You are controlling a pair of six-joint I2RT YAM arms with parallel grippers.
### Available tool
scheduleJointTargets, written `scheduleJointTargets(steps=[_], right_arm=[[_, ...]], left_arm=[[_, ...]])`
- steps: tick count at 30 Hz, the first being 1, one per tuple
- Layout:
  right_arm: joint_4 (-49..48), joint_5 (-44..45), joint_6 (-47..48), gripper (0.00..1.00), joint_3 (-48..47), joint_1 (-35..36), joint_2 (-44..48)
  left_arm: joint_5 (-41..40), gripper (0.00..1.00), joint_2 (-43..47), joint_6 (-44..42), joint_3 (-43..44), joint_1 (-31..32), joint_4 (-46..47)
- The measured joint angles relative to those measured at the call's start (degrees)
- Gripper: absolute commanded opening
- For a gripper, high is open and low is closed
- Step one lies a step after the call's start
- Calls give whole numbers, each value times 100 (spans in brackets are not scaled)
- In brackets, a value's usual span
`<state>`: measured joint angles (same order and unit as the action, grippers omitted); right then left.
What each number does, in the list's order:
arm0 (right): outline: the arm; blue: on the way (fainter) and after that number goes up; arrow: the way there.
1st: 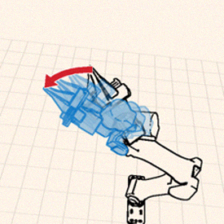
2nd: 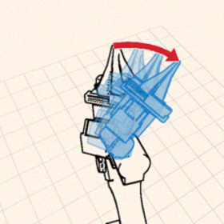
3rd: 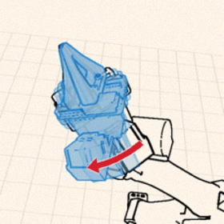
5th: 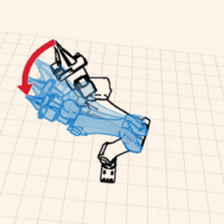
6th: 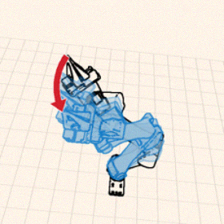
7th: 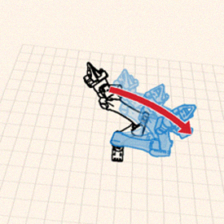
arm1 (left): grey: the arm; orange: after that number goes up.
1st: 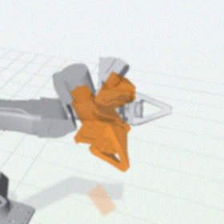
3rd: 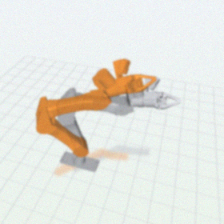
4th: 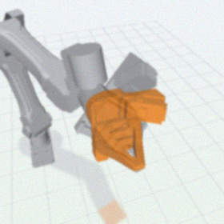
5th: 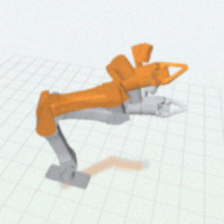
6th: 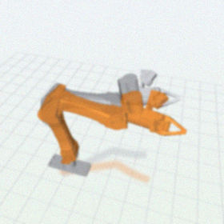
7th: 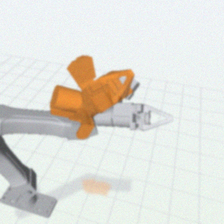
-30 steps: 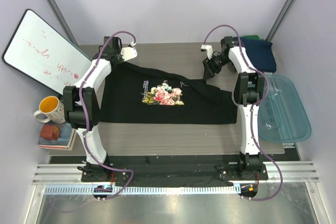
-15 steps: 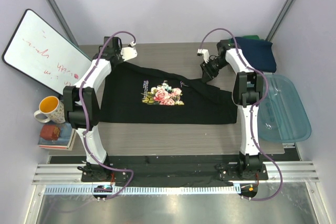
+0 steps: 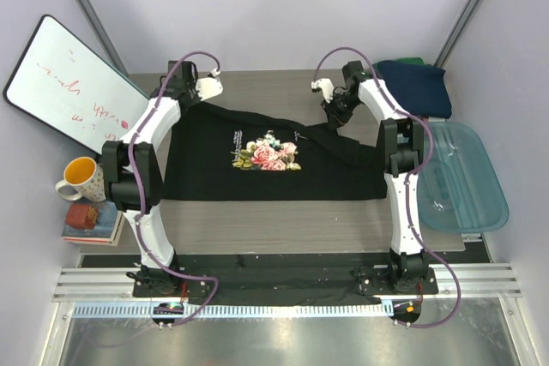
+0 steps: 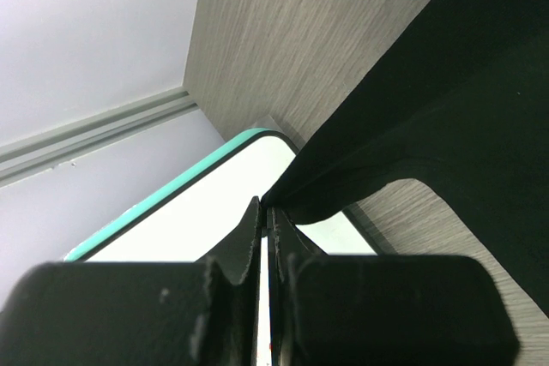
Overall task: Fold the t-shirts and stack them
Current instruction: Fold the other side of the tshirt into a rectangle
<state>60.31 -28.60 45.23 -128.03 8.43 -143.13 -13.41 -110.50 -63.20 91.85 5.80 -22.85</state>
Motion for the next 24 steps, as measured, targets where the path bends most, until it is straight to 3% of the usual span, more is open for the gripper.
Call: scheduleJointTargets(steps=[13, 24], right_arm=[[-2964, 1626, 304, 1, 317, 59, 116], [-4463, 2063, 310, 1, 380, 214, 267]], left_arm=[[52, 0, 13, 111, -59, 0, 0], [55, 0, 13, 136, -66, 2, -2]])
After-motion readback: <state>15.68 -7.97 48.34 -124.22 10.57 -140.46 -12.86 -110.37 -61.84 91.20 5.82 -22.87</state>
